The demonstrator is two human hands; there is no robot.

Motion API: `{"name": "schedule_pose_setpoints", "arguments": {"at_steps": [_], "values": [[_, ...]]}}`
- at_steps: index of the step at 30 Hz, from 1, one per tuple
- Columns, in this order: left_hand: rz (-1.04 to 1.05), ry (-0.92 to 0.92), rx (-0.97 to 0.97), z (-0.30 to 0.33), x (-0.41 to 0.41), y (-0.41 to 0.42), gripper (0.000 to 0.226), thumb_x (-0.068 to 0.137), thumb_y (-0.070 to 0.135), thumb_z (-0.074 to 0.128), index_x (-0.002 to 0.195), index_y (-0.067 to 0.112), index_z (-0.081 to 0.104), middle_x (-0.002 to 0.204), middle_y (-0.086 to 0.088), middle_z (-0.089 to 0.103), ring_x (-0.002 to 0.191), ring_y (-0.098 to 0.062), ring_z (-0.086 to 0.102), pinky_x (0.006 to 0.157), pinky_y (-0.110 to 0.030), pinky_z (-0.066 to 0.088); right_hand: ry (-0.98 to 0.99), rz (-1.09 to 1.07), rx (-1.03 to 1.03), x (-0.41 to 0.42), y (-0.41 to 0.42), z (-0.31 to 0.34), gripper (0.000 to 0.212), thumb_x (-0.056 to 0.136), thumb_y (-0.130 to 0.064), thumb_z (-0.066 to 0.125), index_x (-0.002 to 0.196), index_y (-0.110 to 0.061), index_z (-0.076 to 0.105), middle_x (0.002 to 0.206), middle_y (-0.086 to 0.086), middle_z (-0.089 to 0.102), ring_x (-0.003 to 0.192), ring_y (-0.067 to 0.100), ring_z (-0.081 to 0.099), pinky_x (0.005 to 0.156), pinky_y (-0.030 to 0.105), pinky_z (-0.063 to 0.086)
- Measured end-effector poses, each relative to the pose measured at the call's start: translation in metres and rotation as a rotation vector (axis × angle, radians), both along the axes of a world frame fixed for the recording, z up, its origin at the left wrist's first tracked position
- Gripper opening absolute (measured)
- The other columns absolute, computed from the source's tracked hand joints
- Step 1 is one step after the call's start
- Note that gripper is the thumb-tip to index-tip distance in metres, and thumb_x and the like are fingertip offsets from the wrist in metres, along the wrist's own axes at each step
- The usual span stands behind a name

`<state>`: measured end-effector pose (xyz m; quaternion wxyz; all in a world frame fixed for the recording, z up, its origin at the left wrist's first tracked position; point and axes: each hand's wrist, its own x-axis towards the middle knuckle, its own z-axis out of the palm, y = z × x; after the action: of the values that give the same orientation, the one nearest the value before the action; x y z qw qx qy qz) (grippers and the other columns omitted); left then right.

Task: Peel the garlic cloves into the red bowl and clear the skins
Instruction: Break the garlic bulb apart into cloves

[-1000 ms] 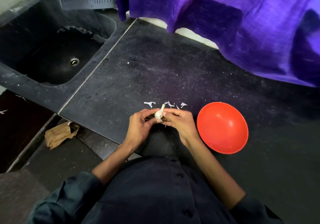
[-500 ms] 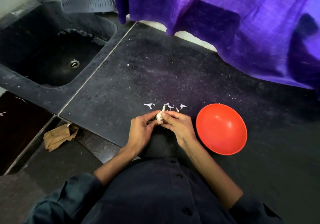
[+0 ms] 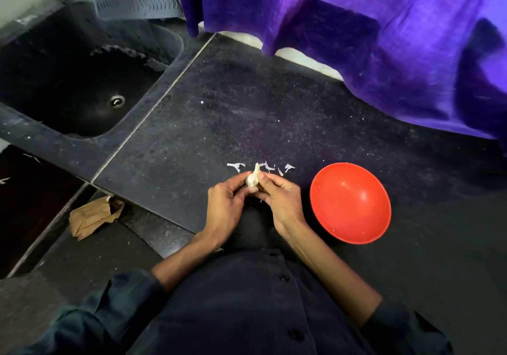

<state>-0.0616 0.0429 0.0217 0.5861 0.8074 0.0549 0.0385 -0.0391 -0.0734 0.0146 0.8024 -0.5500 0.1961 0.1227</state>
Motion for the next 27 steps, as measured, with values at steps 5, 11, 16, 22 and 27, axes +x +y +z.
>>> {"name": "schedule_pose_setpoints", "arguments": {"at_steps": [5, 11, 16, 22, 27], "values": [[0.022, -0.004, 0.102, -0.007, 0.000, 0.002, 0.035, 0.086, 0.006, 0.069, 0.119, 0.020, 0.069, 0.104, 0.014, 0.071, 0.095, 0.011, 0.062, 0.088, -0.012, 0.048, 0.031, 0.031, 0.071, -0.001, -0.001, 0.001, 0.024, 0.091, -0.011, 0.063, 0.108, 0.006, 0.068, 0.095, 0.015, 0.070, 0.087, 0.020, 0.066, 0.081, 0.031, 0.056], [0.051, -0.035, 0.210, -0.008, -0.001, -0.002, 0.040, 0.085, -0.002, 0.065, 0.120, 0.017, 0.068, 0.093, -0.003, 0.075, 0.082, -0.009, 0.067, 0.077, -0.010, 0.047, -0.001, -0.045, 0.031, -0.001, 0.008, -0.001, 0.012, 0.093, -0.004, 0.059, 0.093, 0.000, 0.071, 0.079, 0.009, 0.070, 0.071, 0.014, 0.065, 0.067, 0.024, 0.055], [0.059, -0.081, 0.282, -0.003, 0.002, -0.005, 0.042, 0.084, -0.007, 0.062, 0.121, 0.012, 0.068, 0.082, -0.012, 0.074, 0.072, -0.014, 0.062, 0.064, -0.015, 0.043, 0.000, -0.148, 0.031, 0.002, 0.020, 0.001, 0.014, 0.094, -0.004, 0.057, 0.088, -0.002, 0.070, 0.071, 0.004, 0.068, 0.065, 0.011, 0.059, 0.063, 0.021, 0.051], [0.058, -0.082, 0.271, -0.005, 0.003, -0.005, 0.043, 0.085, -0.007, 0.061, 0.121, 0.015, 0.067, 0.080, -0.011, 0.074, 0.071, -0.012, 0.062, 0.062, -0.001, 0.038, 0.036, -0.186, 0.055, 0.002, 0.022, 0.002, 0.013, 0.094, -0.004, 0.057, 0.090, 0.000, 0.069, 0.067, 0.001, 0.068, 0.059, 0.007, 0.059, 0.061, 0.020, 0.052], [0.072, -0.131, 0.281, -0.006, 0.002, -0.005, 0.041, 0.085, -0.006, 0.061, 0.120, 0.013, 0.068, 0.078, -0.011, 0.074, 0.069, -0.006, 0.060, 0.064, 0.003, 0.037, 0.146, -0.222, 0.182, 0.002, 0.023, 0.010, 0.013, 0.093, -0.005, 0.058, 0.085, -0.005, 0.069, 0.070, 0.002, 0.069, 0.060, 0.008, 0.061, 0.062, 0.020, 0.053]]}}
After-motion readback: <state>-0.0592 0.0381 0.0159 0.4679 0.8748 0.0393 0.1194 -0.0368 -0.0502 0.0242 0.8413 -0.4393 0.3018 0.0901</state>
